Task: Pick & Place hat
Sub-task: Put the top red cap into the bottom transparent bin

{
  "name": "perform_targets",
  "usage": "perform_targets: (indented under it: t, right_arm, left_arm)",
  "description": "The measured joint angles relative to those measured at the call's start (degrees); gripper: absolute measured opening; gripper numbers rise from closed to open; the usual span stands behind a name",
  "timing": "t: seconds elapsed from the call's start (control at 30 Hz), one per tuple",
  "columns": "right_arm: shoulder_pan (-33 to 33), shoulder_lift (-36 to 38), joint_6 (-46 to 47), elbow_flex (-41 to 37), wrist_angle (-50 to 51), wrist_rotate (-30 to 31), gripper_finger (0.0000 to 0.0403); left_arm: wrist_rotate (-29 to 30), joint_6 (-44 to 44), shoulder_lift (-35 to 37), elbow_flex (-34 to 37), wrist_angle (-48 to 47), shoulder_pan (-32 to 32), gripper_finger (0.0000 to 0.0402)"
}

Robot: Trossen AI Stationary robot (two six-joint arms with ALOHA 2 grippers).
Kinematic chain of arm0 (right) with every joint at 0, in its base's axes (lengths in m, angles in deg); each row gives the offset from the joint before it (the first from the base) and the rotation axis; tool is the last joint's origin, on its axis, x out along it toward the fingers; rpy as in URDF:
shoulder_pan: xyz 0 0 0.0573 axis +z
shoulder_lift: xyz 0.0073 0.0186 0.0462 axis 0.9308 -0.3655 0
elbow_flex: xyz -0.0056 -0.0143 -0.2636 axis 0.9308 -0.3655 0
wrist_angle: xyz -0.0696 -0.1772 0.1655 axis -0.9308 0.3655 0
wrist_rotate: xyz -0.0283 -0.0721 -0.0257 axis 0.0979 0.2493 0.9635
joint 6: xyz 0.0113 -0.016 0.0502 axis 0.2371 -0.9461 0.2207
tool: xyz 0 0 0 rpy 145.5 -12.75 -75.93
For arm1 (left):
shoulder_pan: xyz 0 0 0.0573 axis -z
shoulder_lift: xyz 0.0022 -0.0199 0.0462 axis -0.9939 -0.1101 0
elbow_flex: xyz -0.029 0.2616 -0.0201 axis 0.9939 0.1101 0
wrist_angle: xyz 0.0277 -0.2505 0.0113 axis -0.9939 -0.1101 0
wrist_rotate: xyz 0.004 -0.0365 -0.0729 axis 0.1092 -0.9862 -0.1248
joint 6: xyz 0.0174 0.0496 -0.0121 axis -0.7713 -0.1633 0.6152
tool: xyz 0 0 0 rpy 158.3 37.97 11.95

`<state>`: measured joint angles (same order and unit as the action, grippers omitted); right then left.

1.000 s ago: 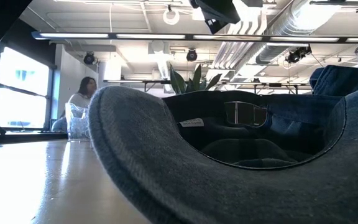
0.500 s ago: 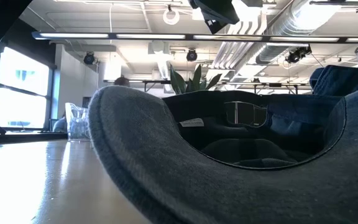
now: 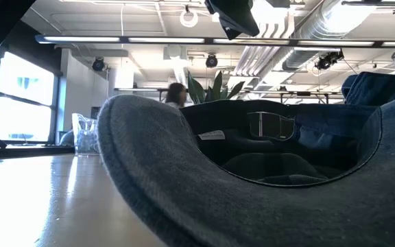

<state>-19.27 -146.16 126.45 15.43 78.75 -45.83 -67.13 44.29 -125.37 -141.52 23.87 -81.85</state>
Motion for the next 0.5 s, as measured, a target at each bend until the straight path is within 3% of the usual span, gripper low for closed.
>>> perform_targets:
  t: [0.17,0.33,0.5]
  right_arm:
    - [0.7,-11.3,-16.2,4.9,-10.6,-3.1,0.0088]
    - [1.6,-22.2,-21.8,7.4,-9.5,-7.4,0.0009]
    - [3.9,-27.4,-21.5,6.7,-6.1,-8.6,0.0024]
  left_arm:
    - [0.2,0.8,0.0,0.0,0.2,0.0,0.0001]
    - [0.2,1.7,0.0,0.0,1.8,0.0,0.0001]
    - [0.2,1.8,0.0,0.0,2.4,0.0,0.0001]
